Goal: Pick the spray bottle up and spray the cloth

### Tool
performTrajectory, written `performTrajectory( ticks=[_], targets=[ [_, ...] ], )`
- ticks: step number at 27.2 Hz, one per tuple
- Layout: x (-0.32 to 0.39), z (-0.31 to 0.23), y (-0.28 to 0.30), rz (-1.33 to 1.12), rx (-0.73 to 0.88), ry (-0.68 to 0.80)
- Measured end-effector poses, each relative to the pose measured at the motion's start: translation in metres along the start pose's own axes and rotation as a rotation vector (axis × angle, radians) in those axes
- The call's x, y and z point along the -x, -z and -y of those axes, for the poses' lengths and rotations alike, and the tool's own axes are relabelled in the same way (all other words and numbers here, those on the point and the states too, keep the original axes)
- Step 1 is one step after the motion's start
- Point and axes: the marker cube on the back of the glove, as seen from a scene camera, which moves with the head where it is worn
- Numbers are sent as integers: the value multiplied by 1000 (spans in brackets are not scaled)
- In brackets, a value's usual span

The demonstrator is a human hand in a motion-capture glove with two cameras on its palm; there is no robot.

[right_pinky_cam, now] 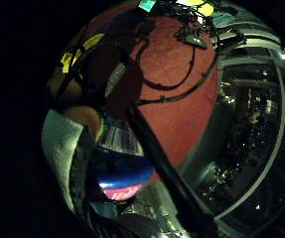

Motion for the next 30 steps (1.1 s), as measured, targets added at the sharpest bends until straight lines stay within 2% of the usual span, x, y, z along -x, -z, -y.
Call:
performTrajectory(
  ticks=[8,15,24,30],
  targets=[
    [2,2,0,16,-13,11],
    [16,-3,-5,213,-56,100],
    [62,-18,-8,651,-229,310],
    [132,-22,-5,980,-356,545]
  ],
)
